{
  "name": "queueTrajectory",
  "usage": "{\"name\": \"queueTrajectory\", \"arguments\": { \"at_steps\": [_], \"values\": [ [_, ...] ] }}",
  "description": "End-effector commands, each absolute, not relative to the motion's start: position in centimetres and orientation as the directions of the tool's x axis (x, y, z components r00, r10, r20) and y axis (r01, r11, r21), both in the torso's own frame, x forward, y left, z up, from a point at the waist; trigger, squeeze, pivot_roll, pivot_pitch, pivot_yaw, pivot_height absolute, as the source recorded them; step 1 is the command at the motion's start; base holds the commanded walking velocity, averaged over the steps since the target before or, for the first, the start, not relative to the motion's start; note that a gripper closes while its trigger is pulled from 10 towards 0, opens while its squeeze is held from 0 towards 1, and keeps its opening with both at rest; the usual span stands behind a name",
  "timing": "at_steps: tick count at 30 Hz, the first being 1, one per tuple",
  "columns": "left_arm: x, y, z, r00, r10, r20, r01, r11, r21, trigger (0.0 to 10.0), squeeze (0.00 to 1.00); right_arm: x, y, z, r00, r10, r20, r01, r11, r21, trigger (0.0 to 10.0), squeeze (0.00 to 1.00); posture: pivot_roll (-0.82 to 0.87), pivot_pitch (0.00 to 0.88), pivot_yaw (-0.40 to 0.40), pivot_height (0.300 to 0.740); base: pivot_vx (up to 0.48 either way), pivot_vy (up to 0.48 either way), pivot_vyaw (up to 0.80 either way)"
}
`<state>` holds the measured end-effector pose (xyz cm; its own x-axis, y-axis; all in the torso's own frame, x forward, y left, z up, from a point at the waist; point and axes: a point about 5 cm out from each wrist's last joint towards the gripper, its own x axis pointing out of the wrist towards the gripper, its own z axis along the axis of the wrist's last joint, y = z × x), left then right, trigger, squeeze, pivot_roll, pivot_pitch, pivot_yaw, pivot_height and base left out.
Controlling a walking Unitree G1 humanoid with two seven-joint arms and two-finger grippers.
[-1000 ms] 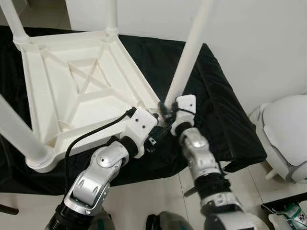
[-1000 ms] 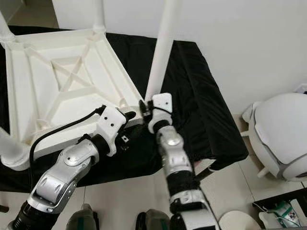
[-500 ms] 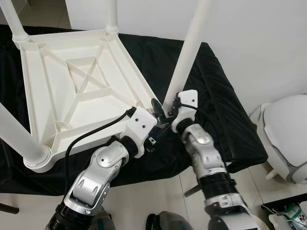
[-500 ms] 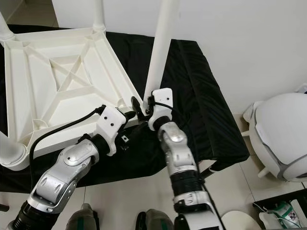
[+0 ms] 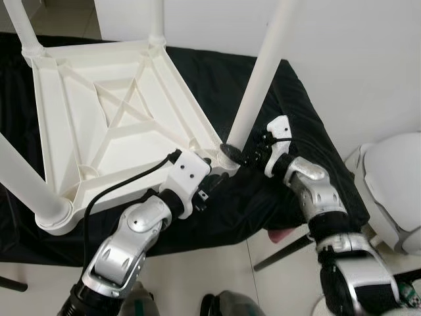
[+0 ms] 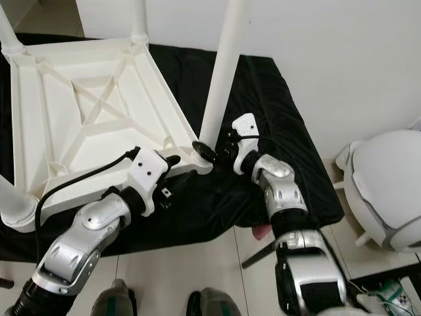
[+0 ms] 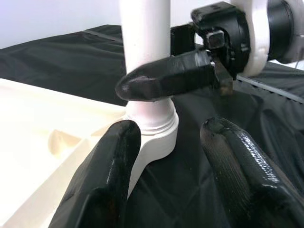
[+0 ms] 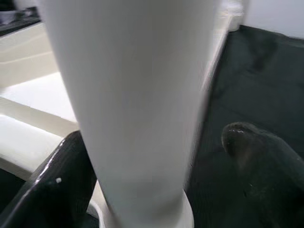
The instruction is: Building children table
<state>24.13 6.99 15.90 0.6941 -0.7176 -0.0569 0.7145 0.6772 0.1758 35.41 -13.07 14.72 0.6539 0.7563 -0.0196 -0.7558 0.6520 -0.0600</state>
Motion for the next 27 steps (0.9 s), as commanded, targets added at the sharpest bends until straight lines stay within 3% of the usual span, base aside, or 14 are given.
{"name": "queueTrajectory", "arguments": {
  "at_steps": [1,7,12,13,16,17,27],
  "values": [
    [24.1,6.7,16.1,0.675,-0.736,-0.054,0.731,0.657,0.186,10.0,0.0,35.5,-13.2,14.2,0.634,0.771,-0.061,-0.773,0.63,-0.066,10.0,0.0,0.04,0.012,-0.122,0.74,0.0,0.0,0.0],
    [24.2,7.0,16.9,0.704,-0.71,-0.023,0.7,0.687,0.196,10.0,0.0,36.2,-10.9,14.4,0.58,0.808,-0.102,-0.814,0.571,-0.104,10.0,0.0,0.07,0.0,-0.136,0.74,0.0,0.0,0.0],
    [24.2,6.9,16.9,0.706,-0.708,-0.022,0.698,0.689,0.195,10.0,0.0,36.2,-10.4,14.2,0.572,0.813,-0.108,-0.82,0.563,-0.102,10.0,0.0,0.08,0.0,-0.144,0.74,0.0,0.0,0.0],
    [24.2,6.9,16.9,0.708,-0.706,-0.022,0.695,0.692,0.195,10.0,0.0,36.2,-10.2,13.9,0.559,0.821,-0.115,-0.829,0.551,-0.096,6.7,0.0,0.09,0.0,-0.149,0.74,0.0,0.0,0.0],
    [24.2,6.9,16.9,0.708,-0.706,-0.022,0.695,0.692,0.195,10.0,0.0,36.2,-10.2,13.9,0.559,0.821,-0.115,-0.829,0.551,-0.096,6.7,0.0,0.09,0.0,-0.149,0.74,0.0,0.0,0.0],
    [24.2,6.9,16.8,0.711,-0.703,-0.022,0.692,0.694,0.197,10.0,0.0,36.1,-10.3,13.6,0.556,0.822,-0.124,-0.831,0.55,-0.079,0.0,0.0,0.09,0.0,-0.151,0.74,0.0,0.0,0.0],
    [24.1,6.6,16.7,0.694,-0.719,-0.026,0.709,0.678,0.194,10.0,0.0,35.6,-12.9,11.9,0.596,0.795,-0.115,-0.801,0.599,-0.012,0.0,0.0,0.07,0.0,-0.138,0.74,0.0,0.0,0.0]
  ]
}}
